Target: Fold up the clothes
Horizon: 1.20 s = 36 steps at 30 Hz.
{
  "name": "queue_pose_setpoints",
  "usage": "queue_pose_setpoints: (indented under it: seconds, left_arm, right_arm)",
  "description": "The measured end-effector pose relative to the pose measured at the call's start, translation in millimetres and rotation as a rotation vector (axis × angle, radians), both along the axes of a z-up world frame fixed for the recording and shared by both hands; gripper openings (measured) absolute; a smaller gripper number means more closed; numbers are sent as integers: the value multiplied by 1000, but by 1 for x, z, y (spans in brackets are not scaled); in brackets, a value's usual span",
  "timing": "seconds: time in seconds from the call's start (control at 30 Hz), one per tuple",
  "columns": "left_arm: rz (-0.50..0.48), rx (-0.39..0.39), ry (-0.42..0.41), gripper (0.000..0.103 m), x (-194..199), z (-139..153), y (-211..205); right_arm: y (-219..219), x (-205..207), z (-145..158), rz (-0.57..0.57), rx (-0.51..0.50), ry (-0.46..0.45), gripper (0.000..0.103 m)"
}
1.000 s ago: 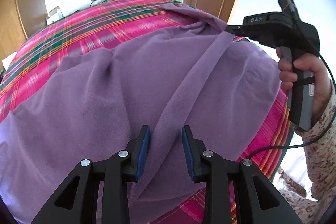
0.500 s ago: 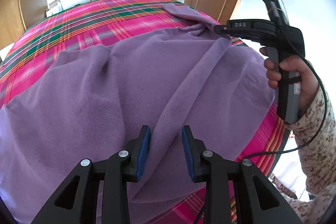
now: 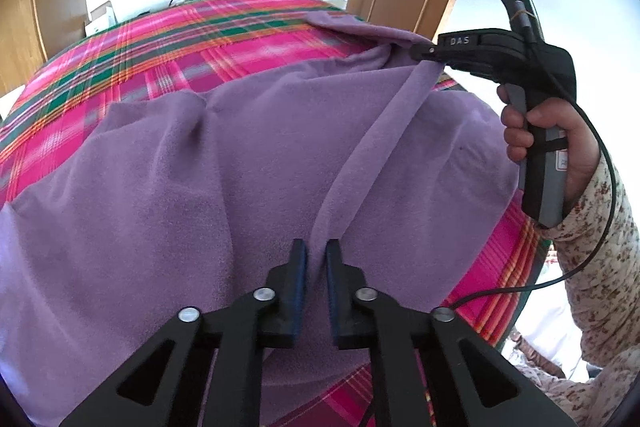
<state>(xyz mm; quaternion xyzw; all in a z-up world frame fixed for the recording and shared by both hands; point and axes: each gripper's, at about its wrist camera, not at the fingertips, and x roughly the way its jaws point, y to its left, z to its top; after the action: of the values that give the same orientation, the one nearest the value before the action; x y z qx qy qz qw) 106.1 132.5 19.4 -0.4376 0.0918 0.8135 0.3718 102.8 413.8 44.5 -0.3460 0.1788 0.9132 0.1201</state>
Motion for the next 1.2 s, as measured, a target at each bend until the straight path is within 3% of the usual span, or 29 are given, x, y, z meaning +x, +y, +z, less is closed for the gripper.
queue_pose_setpoints:
  seconds: [0.37,0.57,0.73,0.97,1.2]
  left_arm:
    - [3,73,102,5,22,35,-10]
    - [-18,82,109,5,36,40,-9]
    - [-48,42,88,5,44,29,-2]
    - [-68,9,59,5,49,17,-2]
    - [-67,-17,28,5,51,8,-1]
  right_arm:
    - [-1,39,36,-50,33,144,5]
    - [-6,67,50,-76,76,214,5]
    - [-7,86,38,-109,84,189,5]
    - [6,109,-1,-159,2,111,5]
    - [8,120,-18,-167,-26,86,5]
